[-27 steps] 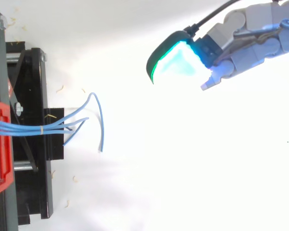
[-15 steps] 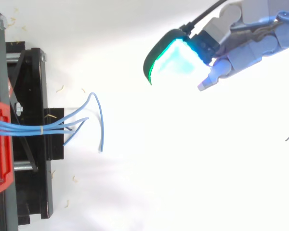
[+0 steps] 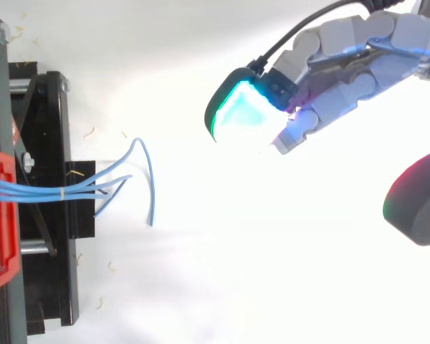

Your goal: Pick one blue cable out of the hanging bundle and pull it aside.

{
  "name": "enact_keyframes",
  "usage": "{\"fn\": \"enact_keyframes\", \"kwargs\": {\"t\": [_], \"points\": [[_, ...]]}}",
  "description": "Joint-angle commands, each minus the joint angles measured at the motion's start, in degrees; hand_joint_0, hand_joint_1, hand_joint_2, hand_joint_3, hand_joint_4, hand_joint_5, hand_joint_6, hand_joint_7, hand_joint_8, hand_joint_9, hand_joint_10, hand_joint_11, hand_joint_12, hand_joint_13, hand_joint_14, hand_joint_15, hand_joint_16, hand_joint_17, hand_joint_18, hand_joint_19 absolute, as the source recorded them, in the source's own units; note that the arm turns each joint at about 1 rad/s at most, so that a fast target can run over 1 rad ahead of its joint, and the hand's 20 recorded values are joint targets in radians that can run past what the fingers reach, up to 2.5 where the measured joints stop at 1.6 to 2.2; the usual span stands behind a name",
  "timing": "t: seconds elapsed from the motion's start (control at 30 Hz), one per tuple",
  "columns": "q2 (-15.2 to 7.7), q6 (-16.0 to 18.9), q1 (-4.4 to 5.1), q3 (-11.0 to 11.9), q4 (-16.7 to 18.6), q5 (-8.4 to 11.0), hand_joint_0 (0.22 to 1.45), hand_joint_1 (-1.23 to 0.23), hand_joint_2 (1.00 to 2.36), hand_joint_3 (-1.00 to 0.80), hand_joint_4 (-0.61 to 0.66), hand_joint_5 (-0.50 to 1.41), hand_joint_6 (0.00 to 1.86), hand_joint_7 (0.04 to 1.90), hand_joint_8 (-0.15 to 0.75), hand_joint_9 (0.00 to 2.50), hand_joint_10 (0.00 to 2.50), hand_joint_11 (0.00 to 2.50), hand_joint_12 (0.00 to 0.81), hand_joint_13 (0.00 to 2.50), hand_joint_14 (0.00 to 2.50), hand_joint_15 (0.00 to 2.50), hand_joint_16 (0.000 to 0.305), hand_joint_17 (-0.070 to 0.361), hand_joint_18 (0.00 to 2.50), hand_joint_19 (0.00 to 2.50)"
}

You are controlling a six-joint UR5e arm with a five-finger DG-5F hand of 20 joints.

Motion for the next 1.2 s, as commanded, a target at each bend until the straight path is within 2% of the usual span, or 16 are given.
{"fn": "enact_keyframes", "kwargs": {"t": [0.0,0.17,0.27,0.43,0.67,1.1,1.17], "points": [[-0.06,-0.04,0.02,-0.04,-0.49,0.81,0.47,-0.50,1.00,-0.50,0.33,-0.19,0.50,0.72,0.329,0.80,0.01,0.17,0.357,0.58,0.01,0.27,0.052,0.118,0.35,0.26],[-0.15,-0.04,0.02,0.04,-0.40,1.77,0.48,-0.50,1.00,-0.50,0.31,-0.19,0.50,0.72,0.309,0.80,0.00,0.17,0.351,0.60,0.01,0.26,0.052,0.117,0.37,0.27],[-0.94,0.05,0.02,-0.04,-0.40,2.30,0.48,-0.50,1.00,-0.50,0.29,-0.19,0.50,0.72,0.282,0.78,0.00,0.17,0.346,0.60,0.01,0.26,0.052,0.118,0.38,0.27],[-2.26,0.31,-0.06,-0.04,0.04,2.21,0.48,-0.51,1.00,-0.50,0.29,-0.19,0.50,0.72,0.287,0.74,0.00,0.16,0.346,0.59,0.01,0.26,0.052,0.117,0.38,0.27],[-2.26,0.40,-0.06,0.04,1.88,2.48,0.48,-0.51,1.00,-0.49,0.29,-0.19,0.50,0.73,0.300,0.72,0.01,0.17,0.348,0.59,0.01,0.27,0.052,0.117,0.39,0.28],[-2.34,0.40,-0.06,-0.04,1.80,2.30,0.48,-0.51,1.00,-0.50,0.29,-0.19,0.50,0.72,0.303,0.71,0.00,0.17,0.349,0.59,0.01,0.28,0.052,0.117,0.39,0.28],[-3.40,0.49,-0.24,-0.04,1.80,2.04,0.48,-0.51,1.00,-0.50,0.29,-0.19,0.50,0.73,0.304,0.71,0.00,0.17,0.351,0.59,0.01,0.28,0.052,0.117,0.39,0.28]]}}
